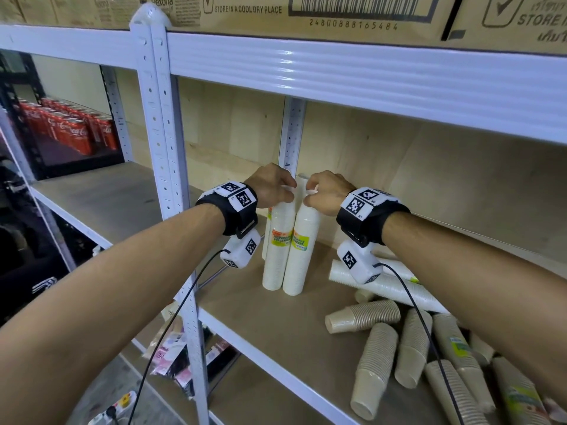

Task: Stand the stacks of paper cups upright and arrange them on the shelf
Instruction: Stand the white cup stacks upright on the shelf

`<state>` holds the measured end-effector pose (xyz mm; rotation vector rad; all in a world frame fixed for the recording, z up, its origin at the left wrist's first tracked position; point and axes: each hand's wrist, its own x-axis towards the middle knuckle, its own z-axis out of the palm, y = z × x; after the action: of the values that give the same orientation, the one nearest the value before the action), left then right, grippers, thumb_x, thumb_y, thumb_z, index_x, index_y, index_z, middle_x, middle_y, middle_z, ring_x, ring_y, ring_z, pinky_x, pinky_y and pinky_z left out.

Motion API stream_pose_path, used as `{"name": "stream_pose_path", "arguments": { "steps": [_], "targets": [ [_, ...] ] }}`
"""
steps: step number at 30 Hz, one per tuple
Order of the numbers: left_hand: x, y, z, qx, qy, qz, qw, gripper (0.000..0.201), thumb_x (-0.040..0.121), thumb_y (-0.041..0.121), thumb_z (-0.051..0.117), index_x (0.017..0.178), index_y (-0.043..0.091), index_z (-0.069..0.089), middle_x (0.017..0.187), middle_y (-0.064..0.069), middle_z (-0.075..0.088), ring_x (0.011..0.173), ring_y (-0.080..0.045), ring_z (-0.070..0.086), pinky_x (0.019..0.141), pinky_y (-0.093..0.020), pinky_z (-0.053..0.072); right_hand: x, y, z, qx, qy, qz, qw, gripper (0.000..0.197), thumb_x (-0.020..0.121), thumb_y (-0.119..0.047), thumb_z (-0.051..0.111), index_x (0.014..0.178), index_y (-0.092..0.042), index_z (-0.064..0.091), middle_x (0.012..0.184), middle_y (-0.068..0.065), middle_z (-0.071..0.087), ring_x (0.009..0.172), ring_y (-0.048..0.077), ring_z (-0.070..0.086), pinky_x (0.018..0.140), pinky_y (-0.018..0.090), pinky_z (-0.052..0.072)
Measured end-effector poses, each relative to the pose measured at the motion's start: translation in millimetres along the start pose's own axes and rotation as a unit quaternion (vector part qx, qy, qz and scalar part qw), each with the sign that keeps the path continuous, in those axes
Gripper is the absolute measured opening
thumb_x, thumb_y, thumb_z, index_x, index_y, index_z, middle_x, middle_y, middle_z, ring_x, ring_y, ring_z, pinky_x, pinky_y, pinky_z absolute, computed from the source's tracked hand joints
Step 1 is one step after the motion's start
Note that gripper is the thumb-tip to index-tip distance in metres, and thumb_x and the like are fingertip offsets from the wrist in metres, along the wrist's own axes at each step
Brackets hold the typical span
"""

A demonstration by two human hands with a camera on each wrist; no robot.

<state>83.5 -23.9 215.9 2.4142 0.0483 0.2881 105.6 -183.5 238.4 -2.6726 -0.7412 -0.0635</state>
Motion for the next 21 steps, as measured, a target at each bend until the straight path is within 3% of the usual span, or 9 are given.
{"name": "stream_pose_path", "arguments": {
  "steps": [2, 4, 7, 12, 17, 21],
  "targets": [
    [0, -1, 0, -0.004, 0.001, -0.002, 1.000, 0.034, 0.084, 0.012, 0.069, 0.118, 0.012, 0.068, 0.120, -0.005, 0.062, 0.100, -0.022, 0.060, 0.084, -0.032, 0.054, -1, 0, 0, 0.002, 0.008, 0.004, 1.000, 0.032, 0.088, -0.016, 0.063, 0.119, -0.009, 0.063, 0.132, 0.005, 0.057, 0.095, 0.023, 0.057, 0.074, 0.028, 0.047],
    [-1, -1, 0, -0.003, 0.002, -0.002, 1.000, 0.034, 0.085, 0.012, 0.069, 0.119, 0.012, 0.067, 0.120, -0.005, 0.061, 0.102, -0.022, 0.060, 0.087, -0.034, 0.055, -1, 1, 1, 0.004, 0.018, 0.014, 1.000, 0.036, 0.087, -0.023, 0.066, 0.118, -0.006, 0.062, 0.120, 0.010, 0.062, 0.096, 0.027, 0.061, 0.076, 0.032, 0.050],
    [-1, -1, 0, 0.000, 0.003, -0.002, 1.000, 0.034, 0.085, 0.012, 0.069, 0.119, 0.012, 0.067, 0.120, -0.006, 0.061, 0.105, -0.023, 0.060, 0.090, -0.035, 0.054, -1, 1, 3, 0.012, 0.031, 0.027, 0.999, 0.036, 0.085, -0.032, 0.069, 0.111, -0.008, 0.063, 0.107, 0.007, 0.063, 0.086, 0.024, 0.058, 0.067, 0.028, 0.044],
    [-3, -1, 0, 0.005, 0.009, 0.007, 1.000, 0.031, 0.085, 0.012, 0.069, 0.116, 0.012, 0.069, 0.116, -0.004, 0.063, 0.105, -0.021, 0.059, 0.086, -0.030, 0.052, -1, 0, 3, 0.002, 0.020, 0.009, 1.000, 0.030, 0.089, -0.021, 0.065, 0.113, -0.004, 0.066, 0.121, 0.012, 0.062, 0.102, 0.029, 0.062, 0.079, 0.031, 0.050],
    [-2, 0, -3, 0.031, 0.020, 0.020, 0.999, 0.032, 0.084, 0.014, 0.070, 0.116, 0.011, 0.070, 0.119, -0.002, 0.064, 0.101, -0.013, 0.054, 0.081, -0.024, 0.043, 0, 0, 1, 0.009, 0.021, -0.011, 1.000, 0.030, 0.089, -0.016, 0.063, 0.115, 0.000, 0.065, 0.140, 0.001, 0.053, 0.091, 0.020, 0.053, 0.073, 0.026, 0.042],
    [-1, -1, -10, 0.029, 0.031, 0.023, 0.999, 0.032, 0.085, 0.013, 0.069, 0.117, 0.009, 0.070, 0.115, -0.003, 0.064, 0.098, -0.014, 0.055, 0.079, -0.024, 0.043, 4, -4, 3, 0.019, 0.028, -0.007, 0.999, 0.030, 0.087, -0.017, 0.065, 0.113, -0.004, 0.066, 0.123, 0.010, 0.063, 0.100, 0.028, 0.062, 0.080, 0.032, 0.051]
  ]
}}
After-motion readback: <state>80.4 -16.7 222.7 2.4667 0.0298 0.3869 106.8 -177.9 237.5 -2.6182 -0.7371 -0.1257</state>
